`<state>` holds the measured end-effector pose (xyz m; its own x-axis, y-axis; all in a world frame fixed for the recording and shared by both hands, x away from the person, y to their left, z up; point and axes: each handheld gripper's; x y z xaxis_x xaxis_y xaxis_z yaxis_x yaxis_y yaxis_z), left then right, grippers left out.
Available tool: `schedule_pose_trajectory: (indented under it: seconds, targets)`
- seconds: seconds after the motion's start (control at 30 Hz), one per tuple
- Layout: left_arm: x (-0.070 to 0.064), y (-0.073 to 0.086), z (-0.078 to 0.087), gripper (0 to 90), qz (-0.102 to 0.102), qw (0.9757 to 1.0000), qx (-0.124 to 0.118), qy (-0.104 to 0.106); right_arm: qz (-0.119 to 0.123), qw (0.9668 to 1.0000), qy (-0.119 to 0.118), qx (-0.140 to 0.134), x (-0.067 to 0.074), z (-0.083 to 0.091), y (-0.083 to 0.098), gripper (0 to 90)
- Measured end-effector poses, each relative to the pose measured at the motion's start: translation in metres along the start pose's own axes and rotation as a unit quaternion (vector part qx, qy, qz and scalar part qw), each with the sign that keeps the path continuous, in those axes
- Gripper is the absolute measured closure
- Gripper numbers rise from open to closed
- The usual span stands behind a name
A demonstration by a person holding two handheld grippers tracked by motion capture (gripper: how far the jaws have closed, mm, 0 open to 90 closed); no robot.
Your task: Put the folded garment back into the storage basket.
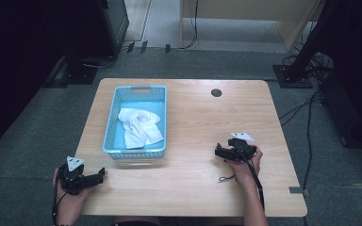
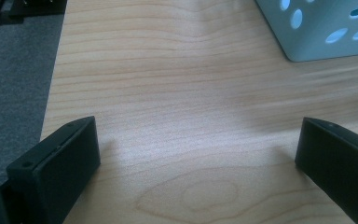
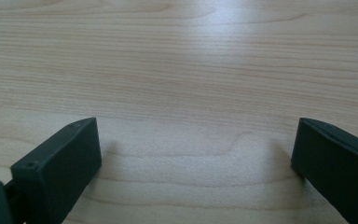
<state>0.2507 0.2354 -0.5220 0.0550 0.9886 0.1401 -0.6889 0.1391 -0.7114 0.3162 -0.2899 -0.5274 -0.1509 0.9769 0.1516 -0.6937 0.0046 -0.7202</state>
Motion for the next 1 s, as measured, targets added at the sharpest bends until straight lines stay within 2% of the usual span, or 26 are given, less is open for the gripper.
schedule_pose_trajectory:
  seconds: [1.0]
  targets:
    - [0.000,0.000,0.000,0.0,0.001,1.0000,0.000,-0.001,-0.015,0.9998,0.014,-0.003,-0.025,0.017,0.011,0.0]
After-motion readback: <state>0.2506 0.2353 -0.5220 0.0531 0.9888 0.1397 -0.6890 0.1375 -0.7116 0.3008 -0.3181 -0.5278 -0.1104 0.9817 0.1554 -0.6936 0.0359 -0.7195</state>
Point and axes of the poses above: each handheld gripper's, and its own axes: z roughly backward along the jaws, y roughly out of its underside, x roughly to its left, and after that the axes turned 11 degrees about -y, right-handed
